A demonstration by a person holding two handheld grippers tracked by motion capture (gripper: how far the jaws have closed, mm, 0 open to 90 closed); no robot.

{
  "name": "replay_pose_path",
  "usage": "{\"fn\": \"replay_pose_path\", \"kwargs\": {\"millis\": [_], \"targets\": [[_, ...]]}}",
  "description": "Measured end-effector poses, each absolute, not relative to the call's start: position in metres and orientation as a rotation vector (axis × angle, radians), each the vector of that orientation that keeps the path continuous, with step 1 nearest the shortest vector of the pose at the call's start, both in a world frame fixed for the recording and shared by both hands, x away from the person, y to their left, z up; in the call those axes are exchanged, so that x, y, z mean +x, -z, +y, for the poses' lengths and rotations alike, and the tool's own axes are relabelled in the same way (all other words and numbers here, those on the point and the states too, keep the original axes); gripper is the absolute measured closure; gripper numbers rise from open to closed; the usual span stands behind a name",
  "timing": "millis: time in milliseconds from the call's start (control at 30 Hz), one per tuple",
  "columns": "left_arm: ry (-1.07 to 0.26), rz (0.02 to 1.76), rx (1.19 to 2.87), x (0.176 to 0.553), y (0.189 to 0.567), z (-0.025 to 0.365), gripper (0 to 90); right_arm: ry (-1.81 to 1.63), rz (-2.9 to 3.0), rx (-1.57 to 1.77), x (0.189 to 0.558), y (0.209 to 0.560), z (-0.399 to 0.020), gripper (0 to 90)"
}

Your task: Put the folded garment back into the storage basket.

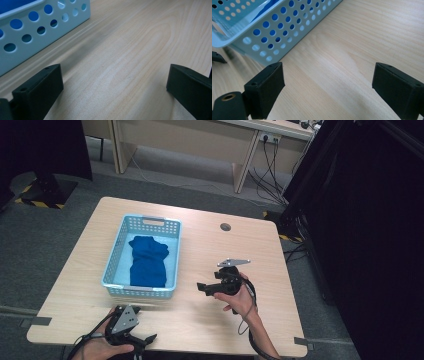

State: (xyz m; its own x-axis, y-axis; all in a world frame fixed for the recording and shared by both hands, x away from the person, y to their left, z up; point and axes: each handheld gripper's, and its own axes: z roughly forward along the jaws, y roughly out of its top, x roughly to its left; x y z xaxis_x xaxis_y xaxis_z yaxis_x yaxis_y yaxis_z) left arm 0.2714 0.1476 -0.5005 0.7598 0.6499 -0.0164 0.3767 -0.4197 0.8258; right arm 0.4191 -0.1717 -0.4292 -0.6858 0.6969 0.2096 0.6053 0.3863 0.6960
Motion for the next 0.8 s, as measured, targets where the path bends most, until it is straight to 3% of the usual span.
{"fn": "replay_pose_path", "kwargs": {"millis": [800], "targets": [[-0.385, 0.769, 2.056, 0.271, 0.501, 0.148, 0.0, -1.159, 2.517, 1.198, 0.407, 0.434, -0.188, 11.4]]}}
